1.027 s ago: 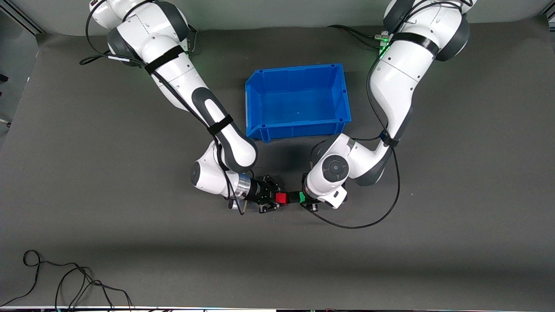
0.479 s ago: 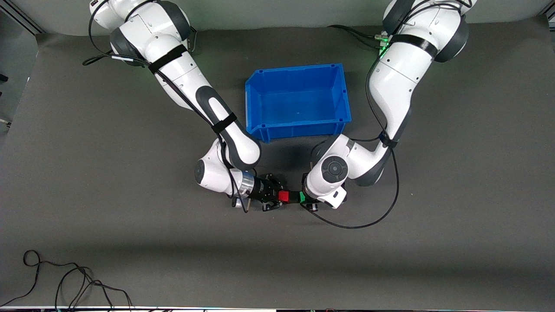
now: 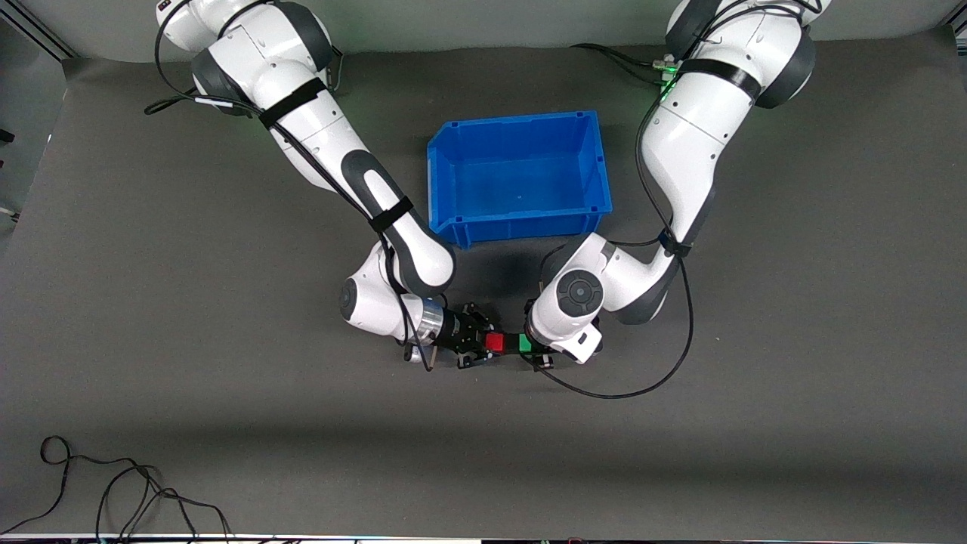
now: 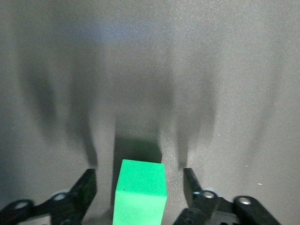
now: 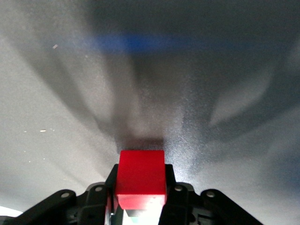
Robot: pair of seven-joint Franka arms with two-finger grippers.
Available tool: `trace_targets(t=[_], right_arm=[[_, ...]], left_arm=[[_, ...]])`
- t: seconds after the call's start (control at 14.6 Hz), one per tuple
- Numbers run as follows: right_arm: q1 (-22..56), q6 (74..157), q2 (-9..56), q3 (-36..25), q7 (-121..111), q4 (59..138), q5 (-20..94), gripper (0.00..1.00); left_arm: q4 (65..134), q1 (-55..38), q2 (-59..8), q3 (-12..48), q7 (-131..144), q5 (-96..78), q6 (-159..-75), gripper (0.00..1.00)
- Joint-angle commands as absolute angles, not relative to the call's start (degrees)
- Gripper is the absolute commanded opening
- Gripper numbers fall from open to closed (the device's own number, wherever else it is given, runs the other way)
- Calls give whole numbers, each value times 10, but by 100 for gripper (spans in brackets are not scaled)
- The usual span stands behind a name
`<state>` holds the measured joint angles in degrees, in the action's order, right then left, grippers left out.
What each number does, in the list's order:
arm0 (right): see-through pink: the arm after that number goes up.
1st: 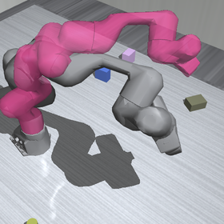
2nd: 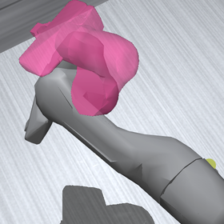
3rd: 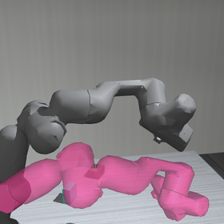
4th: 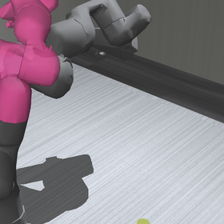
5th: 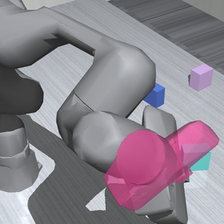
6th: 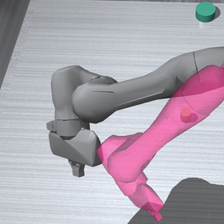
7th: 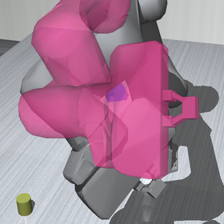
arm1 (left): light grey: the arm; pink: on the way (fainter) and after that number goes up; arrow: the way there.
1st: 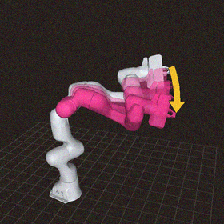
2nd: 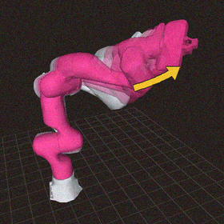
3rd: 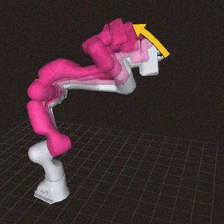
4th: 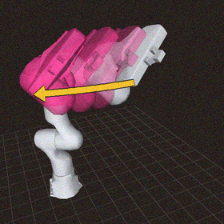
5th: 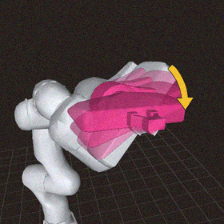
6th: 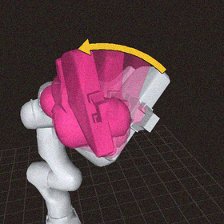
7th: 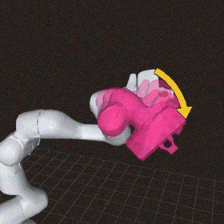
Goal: Attach green and red cubes to black cube
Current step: 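Press the red and green cubes against the black cube, then open both grippers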
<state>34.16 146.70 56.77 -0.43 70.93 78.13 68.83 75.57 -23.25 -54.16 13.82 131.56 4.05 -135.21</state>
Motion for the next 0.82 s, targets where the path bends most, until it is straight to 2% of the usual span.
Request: trace_targets(t=[0.0, 0.07, 0.14, 0.21, 0.75], right_arm=[[351, 1477, 577, -9, 719, 762, 703, 26], [351, 1477, 577, -9, 720, 761, 704, 50], [350, 1477, 575, -9, 720, 761, 704, 86], [351, 1477, 572, -9, 719, 761, 703, 100], [339, 1455, 513, -16, 717, 771, 701, 100]], left_arm=[[744, -239, -529, 128, 1320, 51, -1336, 100], [744, -236, -522, 127, 1320, 51, -1333, 100], [744, -232, -519, 127, 1320, 52, -1334, 100], [745, -229, -512, 127, 1320, 54, -1332, 100], [758, -155, -411, 131, 1187, 58, -1174, 100]])
